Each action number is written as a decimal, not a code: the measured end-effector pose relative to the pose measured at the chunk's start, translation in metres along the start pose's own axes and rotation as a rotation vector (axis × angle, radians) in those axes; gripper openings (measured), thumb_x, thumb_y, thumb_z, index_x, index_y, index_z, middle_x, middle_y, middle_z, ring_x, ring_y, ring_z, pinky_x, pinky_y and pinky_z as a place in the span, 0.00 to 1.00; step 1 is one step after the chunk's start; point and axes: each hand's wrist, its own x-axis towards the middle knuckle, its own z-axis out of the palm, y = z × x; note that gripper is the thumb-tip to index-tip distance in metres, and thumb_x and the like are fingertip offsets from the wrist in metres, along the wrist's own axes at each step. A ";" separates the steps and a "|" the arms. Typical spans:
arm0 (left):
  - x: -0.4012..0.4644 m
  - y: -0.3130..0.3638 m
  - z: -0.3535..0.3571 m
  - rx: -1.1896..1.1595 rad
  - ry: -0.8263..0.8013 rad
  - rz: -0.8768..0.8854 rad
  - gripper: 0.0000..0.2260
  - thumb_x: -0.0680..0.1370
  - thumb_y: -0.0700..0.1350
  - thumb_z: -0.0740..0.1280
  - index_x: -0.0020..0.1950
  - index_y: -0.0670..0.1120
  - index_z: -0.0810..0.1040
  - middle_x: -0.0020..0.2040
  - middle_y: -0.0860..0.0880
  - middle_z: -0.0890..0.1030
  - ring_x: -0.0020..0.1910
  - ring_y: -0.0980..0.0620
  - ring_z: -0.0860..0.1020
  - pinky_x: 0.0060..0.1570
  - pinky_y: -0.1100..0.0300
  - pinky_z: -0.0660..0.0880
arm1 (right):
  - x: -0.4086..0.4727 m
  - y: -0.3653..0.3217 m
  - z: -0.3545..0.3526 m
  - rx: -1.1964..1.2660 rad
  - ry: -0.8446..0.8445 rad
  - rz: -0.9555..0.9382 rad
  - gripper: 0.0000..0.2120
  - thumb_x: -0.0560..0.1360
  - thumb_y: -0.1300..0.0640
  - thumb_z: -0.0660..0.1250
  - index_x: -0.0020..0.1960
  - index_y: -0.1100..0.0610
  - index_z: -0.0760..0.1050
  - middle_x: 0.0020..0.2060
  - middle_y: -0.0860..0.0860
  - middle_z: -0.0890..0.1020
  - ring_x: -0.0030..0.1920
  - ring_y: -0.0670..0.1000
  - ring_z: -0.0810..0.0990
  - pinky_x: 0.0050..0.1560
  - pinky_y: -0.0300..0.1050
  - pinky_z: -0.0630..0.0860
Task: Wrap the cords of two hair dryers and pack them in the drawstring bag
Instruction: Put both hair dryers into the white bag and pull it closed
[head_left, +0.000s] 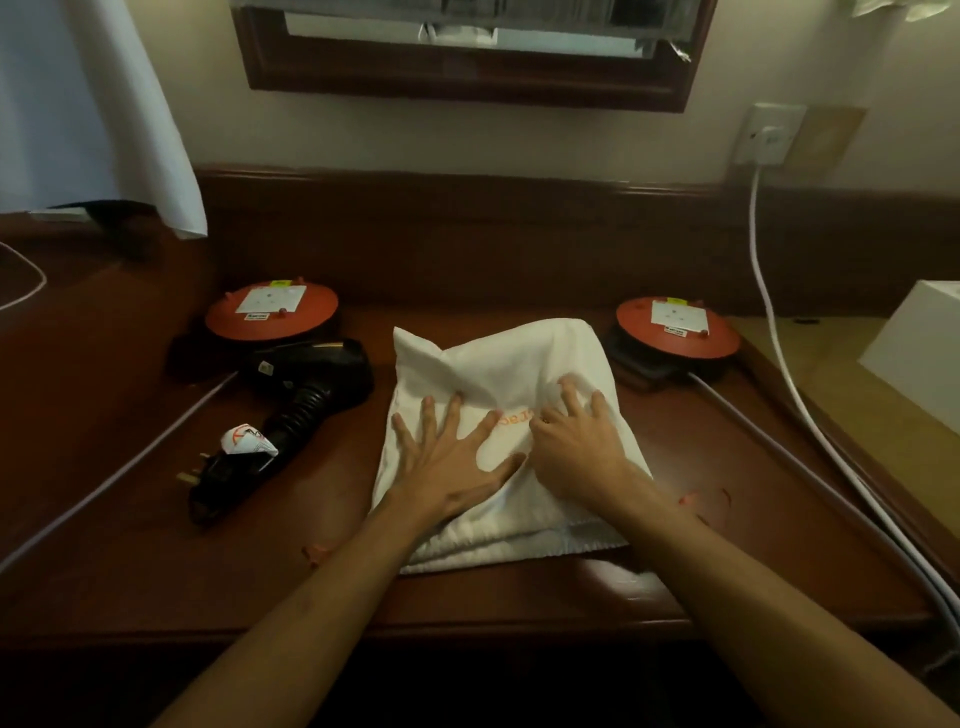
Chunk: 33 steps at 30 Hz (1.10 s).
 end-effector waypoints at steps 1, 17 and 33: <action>-0.002 -0.001 -0.001 0.003 -0.010 -0.003 0.38 0.73 0.79 0.41 0.80 0.66 0.42 0.84 0.48 0.38 0.80 0.38 0.34 0.71 0.27 0.33 | 0.003 0.004 -0.003 0.058 0.042 -0.006 0.20 0.82 0.52 0.58 0.71 0.57 0.72 0.75 0.58 0.69 0.78 0.64 0.57 0.74 0.68 0.57; 0.053 -0.018 -0.012 -0.031 -0.038 -0.036 0.42 0.70 0.81 0.42 0.80 0.66 0.36 0.82 0.49 0.33 0.81 0.38 0.34 0.77 0.36 0.36 | 0.052 0.013 0.005 -0.242 -0.062 0.013 0.26 0.82 0.43 0.54 0.76 0.54 0.68 0.81 0.62 0.50 0.79 0.68 0.37 0.72 0.78 0.36; 0.061 -0.020 -0.031 -0.157 0.237 -0.017 0.37 0.77 0.74 0.50 0.82 0.58 0.54 0.84 0.46 0.50 0.83 0.45 0.43 0.75 0.34 0.34 | 0.068 0.019 0.012 0.106 0.119 0.048 0.29 0.84 0.45 0.52 0.81 0.58 0.54 0.81 0.59 0.52 0.81 0.63 0.41 0.74 0.76 0.39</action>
